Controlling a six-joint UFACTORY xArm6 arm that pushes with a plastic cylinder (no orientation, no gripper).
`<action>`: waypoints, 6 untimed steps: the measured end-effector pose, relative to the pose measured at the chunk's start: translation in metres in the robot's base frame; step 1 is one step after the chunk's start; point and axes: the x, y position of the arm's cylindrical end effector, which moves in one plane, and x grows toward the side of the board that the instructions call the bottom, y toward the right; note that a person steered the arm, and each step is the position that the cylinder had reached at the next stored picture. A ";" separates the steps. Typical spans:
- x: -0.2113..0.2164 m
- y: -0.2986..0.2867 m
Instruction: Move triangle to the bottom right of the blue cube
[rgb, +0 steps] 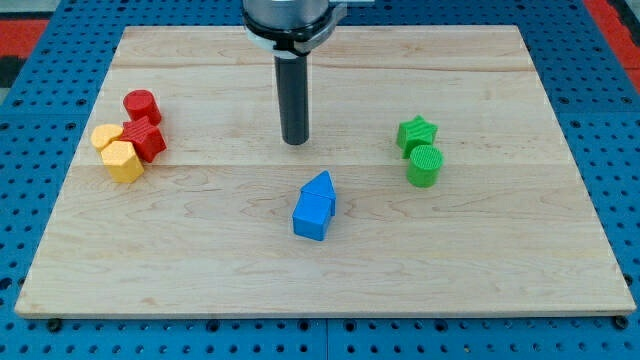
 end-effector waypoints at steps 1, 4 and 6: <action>0.000 0.000; 0.072 0.068; 0.106 0.071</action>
